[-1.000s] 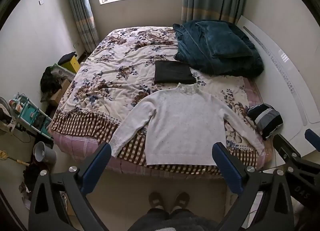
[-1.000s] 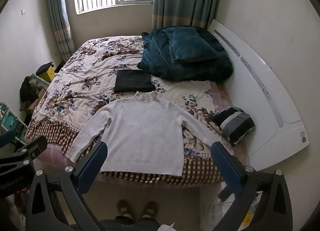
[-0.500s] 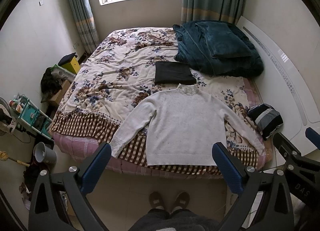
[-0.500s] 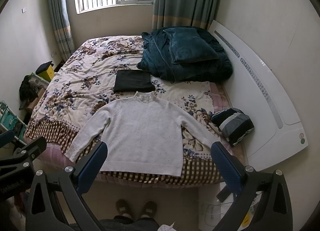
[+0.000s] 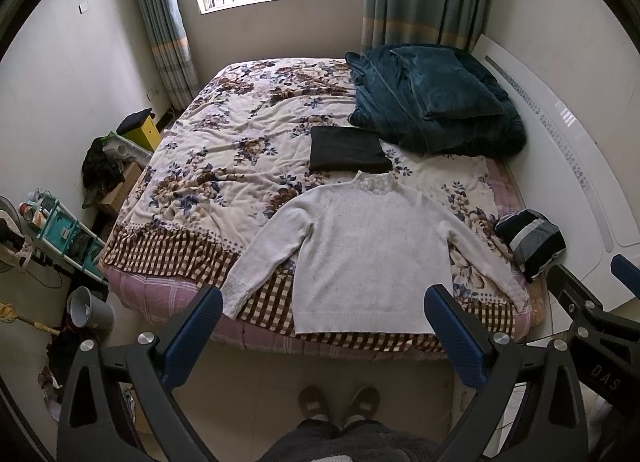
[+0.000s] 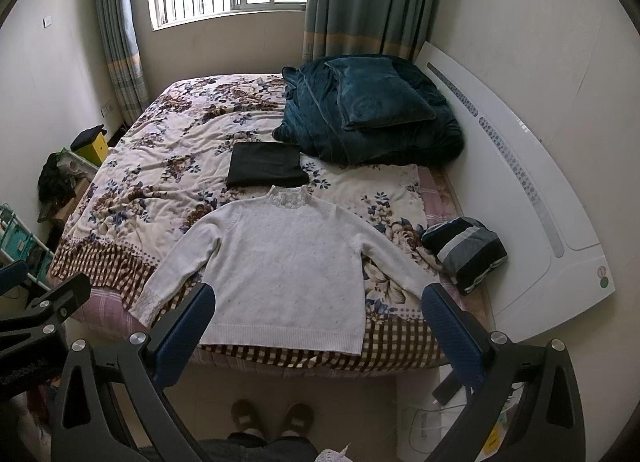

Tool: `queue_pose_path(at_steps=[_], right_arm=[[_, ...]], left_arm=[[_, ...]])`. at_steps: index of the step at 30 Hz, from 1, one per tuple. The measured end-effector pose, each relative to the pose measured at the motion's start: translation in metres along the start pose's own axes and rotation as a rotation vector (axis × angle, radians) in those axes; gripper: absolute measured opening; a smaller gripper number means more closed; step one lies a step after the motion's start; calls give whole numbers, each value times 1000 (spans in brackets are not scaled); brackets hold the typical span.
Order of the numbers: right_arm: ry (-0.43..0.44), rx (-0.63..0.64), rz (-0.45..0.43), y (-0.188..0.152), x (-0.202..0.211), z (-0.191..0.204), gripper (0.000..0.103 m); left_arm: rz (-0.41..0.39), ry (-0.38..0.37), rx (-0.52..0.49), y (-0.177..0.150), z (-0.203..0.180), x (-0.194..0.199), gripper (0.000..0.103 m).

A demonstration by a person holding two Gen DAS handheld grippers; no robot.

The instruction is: Fold small clothes

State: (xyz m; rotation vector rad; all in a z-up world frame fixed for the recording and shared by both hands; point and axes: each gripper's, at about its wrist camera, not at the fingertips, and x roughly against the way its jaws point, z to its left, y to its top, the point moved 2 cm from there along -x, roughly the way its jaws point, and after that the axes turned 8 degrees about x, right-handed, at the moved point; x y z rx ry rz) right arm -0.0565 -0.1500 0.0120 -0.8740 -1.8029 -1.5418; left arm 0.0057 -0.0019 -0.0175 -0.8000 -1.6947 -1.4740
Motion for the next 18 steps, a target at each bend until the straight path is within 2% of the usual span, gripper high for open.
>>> queue_pose_path(at_steps=[18], right_arm=[[-1,0,-5,11,0,0,103]], left_arm=[[-5,-3,0,0,0,0,103]])
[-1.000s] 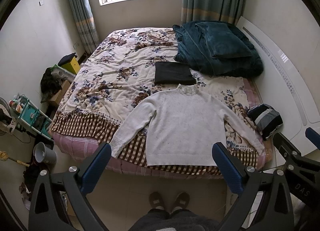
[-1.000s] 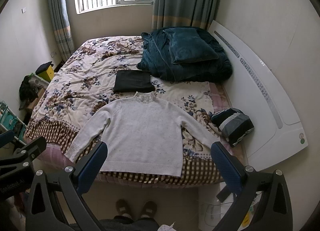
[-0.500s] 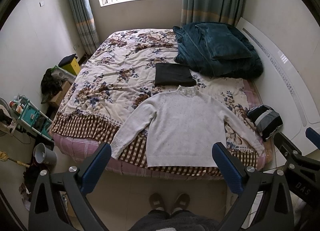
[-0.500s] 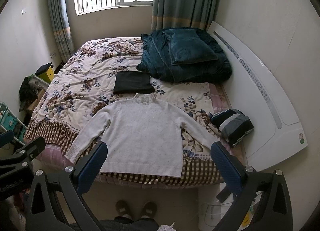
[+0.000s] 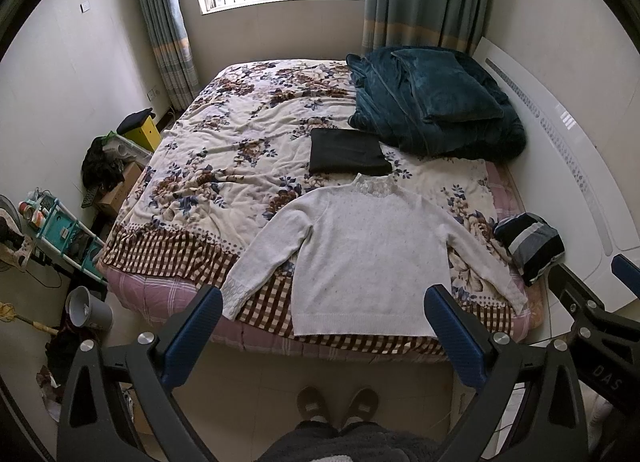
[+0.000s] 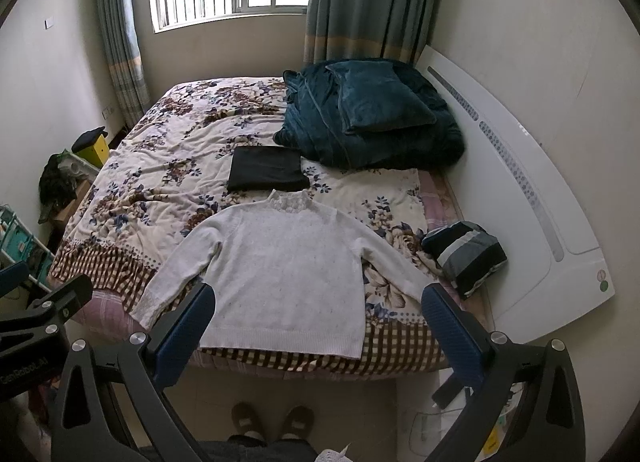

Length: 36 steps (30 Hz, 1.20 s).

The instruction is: Fold small clothes

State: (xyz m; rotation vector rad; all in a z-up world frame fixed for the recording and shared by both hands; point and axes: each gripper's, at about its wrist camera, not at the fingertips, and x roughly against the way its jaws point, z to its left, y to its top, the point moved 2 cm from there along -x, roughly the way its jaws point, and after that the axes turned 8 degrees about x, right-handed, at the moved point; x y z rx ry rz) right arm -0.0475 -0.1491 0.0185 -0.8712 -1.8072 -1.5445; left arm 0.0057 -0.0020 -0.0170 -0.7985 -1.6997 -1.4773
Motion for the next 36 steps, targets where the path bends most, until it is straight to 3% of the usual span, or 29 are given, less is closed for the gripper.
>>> queue_pose_path(at_steps=[26,32,36], right_arm=[[1,-3,-4,-1,2,0,103],[-12,-17,1,2,-1,0,103],[-48,-67,19,14,-24,-9,103]], left_arm=[[-2,-7,2,-1,1,0,103],[-7,-10,-8,14,-1,-4,103],[-41,16,-27,30,-11,-32,103]])
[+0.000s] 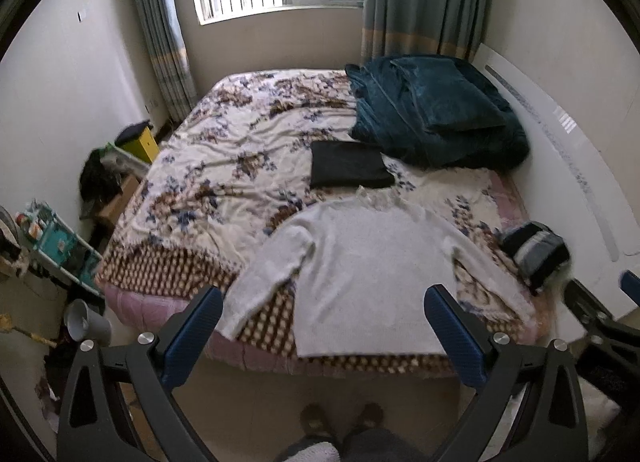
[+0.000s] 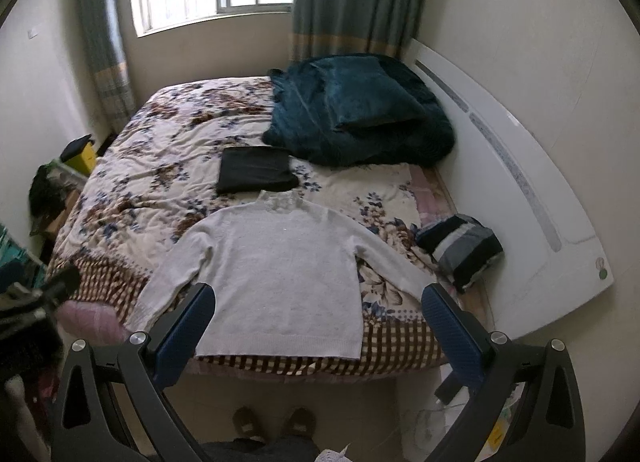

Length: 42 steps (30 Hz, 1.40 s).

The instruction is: Fold small clothes

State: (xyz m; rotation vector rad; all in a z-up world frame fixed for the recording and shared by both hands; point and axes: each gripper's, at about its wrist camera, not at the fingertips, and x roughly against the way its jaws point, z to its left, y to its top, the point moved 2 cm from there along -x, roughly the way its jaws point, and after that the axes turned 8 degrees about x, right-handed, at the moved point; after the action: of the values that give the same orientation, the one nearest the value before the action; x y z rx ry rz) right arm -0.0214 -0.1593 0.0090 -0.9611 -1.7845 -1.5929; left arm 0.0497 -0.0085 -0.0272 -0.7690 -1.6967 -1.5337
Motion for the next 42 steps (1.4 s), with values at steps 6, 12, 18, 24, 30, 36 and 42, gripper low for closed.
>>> queue_pose_path(at_steps=[6,12,18,24,30,36,42], right_arm=[[-93,-136,83,-12,-95,-52,103],[-136,-298,191,-55,-224,-145,103],[-127,-564,370,-134,-376,-252,103],[-121,-945,531,-248,-507,-345,96],[-147,-1351,493,-344,-580,-406,94],[-162,-1588,329,-393,-624,-429,65],[-300,-1402,222,-335,-605,-419,11]], left_arm=[[18,15,-41,13,-36,-91,103],[98,69,-77,9,-90,-204,103],[257,147,-42,-5,-152,-326,103],[404,207,-58,-42,-191,-434,103],[500,276,-58,-79,-196,-517,103],[525,308,-47,-104,-190,-578,103],[518,253,-29,-112,-183,-597,103]])
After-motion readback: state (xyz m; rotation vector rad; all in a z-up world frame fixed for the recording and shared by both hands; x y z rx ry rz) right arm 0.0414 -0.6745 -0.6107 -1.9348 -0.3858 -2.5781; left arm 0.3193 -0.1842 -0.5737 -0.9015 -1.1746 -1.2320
